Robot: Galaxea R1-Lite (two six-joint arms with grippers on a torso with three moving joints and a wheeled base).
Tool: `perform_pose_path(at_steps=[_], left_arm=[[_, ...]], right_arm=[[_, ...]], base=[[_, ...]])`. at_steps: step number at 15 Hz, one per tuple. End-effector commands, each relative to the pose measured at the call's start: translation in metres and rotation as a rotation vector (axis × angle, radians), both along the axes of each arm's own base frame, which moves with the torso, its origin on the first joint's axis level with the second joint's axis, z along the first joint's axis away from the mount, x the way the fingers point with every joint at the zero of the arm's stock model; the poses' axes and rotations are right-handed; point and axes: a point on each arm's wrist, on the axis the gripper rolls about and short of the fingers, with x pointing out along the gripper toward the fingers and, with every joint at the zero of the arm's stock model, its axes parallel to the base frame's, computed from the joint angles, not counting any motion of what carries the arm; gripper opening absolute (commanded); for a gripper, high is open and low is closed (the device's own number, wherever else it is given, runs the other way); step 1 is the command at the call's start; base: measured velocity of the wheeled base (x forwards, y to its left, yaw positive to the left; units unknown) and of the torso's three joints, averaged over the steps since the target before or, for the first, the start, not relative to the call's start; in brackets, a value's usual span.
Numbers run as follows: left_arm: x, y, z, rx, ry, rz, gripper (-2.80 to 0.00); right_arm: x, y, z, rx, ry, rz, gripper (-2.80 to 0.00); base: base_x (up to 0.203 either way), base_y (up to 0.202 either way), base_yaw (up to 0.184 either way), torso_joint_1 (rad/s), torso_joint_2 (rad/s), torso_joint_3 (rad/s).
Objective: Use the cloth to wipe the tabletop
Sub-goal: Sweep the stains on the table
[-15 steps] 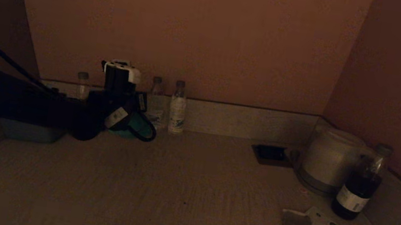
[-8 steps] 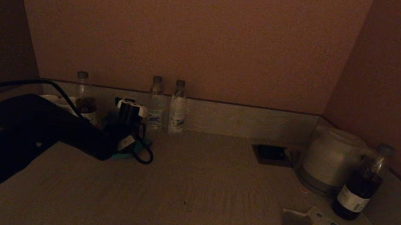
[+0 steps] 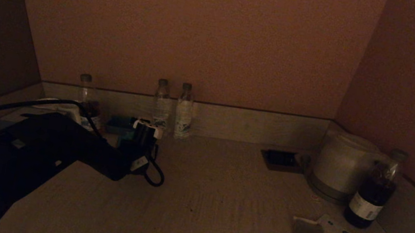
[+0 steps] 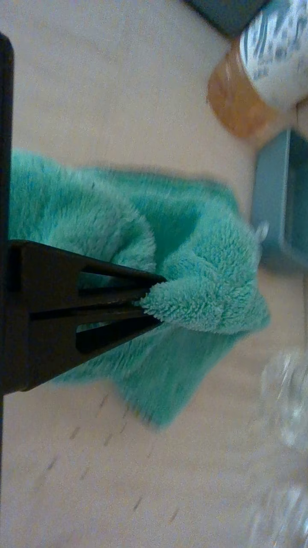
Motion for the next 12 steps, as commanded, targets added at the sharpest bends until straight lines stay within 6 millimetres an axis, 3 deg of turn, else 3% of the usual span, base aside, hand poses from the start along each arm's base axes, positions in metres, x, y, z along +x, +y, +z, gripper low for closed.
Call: perform_pose_path(at_steps=[1,7,12], left_arm=[[-0.004,-0.010,-0.001,-0.002,-0.005,-0.016,-2.80],[-0.010,-0.046,0.020,-0.056,-0.081,-0.090,-2.80],[-0.045,-0.105,0.026,-0.068,-0.097,-0.218,-2.80]], right_arm=[[0.000,0.000,0.000,0.000,0.000,0.001,-2.80],[0.000,0.000,0.000,0.000,0.000,0.001,-2.80],[0.000,0.000,0.000,0.000,0.000,0.001,-2.80]], base=[[0.000,0.000,0.000,0.000,0.00,0.000],[0.000,0.000,0.000,0.000,0.00,0.000],[0.000,0.000,0.000,0.000,0.00,0.000]])
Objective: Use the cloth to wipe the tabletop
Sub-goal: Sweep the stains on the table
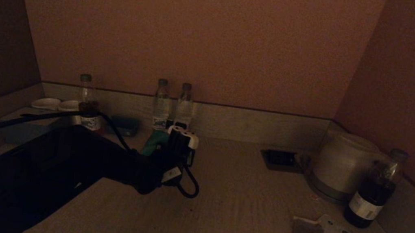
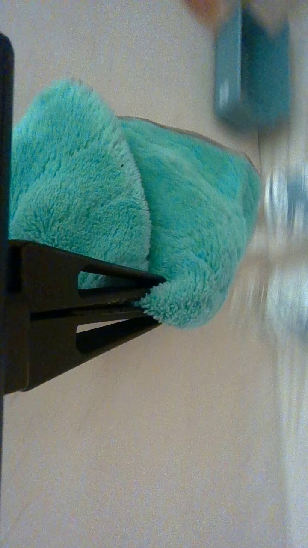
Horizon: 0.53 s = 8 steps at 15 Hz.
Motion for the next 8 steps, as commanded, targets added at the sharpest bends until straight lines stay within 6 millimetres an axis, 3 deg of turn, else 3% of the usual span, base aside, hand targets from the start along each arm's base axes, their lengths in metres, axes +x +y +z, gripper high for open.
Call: perform_pose_path(at_steps=[1,6,8], left_arm=[[-0.014,-0.019,0.000,-0.005,-0.004,-0.040,-2.80],[-0.043,-0.046,0.015,-0.034,-0.019,-0.113,-2.80],[-0.070,-0.060,0.031,-0.048,-0.027,-0.168,-2.80]], right_arm=[[0.000,0.000,0.000,0.000,0.000,0.000,-2.80],[0.000,0.000,0.000,0.000,0.000,0.000,-2.80],[0.000,0.000,0.000,0.000,0.000,0.000,-2.80]], base=[[0.000,0.000,0.000,0.000,0.00,0.000],[0.000,0.000,0.000,0.000,0.00,0.000],[0.000,0.000,0.000,0.000,0.00,0.000]])
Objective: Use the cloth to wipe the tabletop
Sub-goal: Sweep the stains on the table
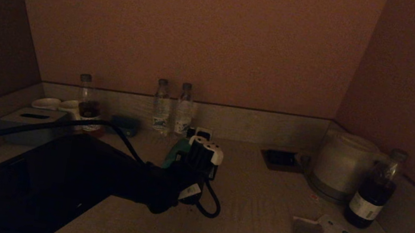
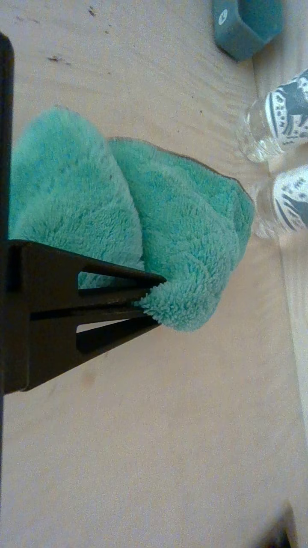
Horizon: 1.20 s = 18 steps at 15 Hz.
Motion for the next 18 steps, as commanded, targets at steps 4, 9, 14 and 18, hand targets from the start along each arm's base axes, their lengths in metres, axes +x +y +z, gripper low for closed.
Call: perform_pose_path(at_steps=[4,9,14,18], left_arm=[[-0.055,-0.009,0.027,-0.008,-0.004,-0.070,-2.80],[-0.103,0.029,0.004,0.108,0.069,-0.037,-2.80],[-0.105,0.092,-0.008,0.133,0.089,0.088,-2.80],[-0.084,0.139,0.003,0.111,0.089,0.214,-2.80]], right_arm=[[0.000,0.000,0.000,0.000,0.000,0.000,-2.80],[0.000,0.000,0.000,0.000,0.000,0.000,-2.80],[0.000,0.000,0.000,0.000,0.000,0.000,-2.80],[0.000,0.000,0.000,0.000,0.000,0.000,-2.80]], base=[[0.000,0.000,0.000,0.000,0.00,0.000],[0.000,0.000,0.000,0.000,0.00,0.000],[0.000,0.000,0.000,0.000,0.00,0.000],[0.000,0.000,0.000,0.000,0.00,0.000]])
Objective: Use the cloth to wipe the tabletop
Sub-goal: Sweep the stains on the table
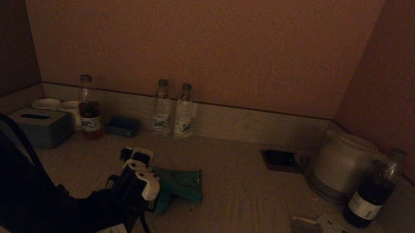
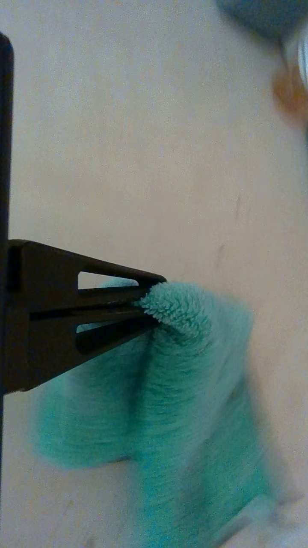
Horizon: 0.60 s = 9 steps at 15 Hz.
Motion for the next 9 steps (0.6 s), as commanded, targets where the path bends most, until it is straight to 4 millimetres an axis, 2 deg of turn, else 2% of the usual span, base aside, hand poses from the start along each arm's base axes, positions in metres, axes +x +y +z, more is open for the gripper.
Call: perform_pose_path(at_steps=[1,4,6,9], left_arm=[[0.015,0.028,0.007,-0.011,-0.011,0.085,-2.80],[0.039,0.061,0.004,-0.016,0.005,0.173,-2.80],[0.054,0.076,0.002,-0.015,0.006,0.213,-2.80],[0.095,0.096,0.002,-0.024,-0.028,0.268,-2.80]], right_arm=[[0.000,0.000,0.000,0.000,0.000,0.000,-2.80],[0.000,0.000,0.000,0.000,0.000,0.000,-2.80],[0.000,0.000,0.000,0.000,0.000,0.000,-2.80],[0.000,0.000,0.000,0.000,0.000,0.000,-2.80]], base=[[0.000,0.000,0.000,0.000,0.00,0.000],[0.000,0.000,0.000,0.000,0.00,0.000],[0.000,0.000,0.000,0.000,0.00,0.000],[0.000,0.000,0.000,0.000,0.00,0.000]])
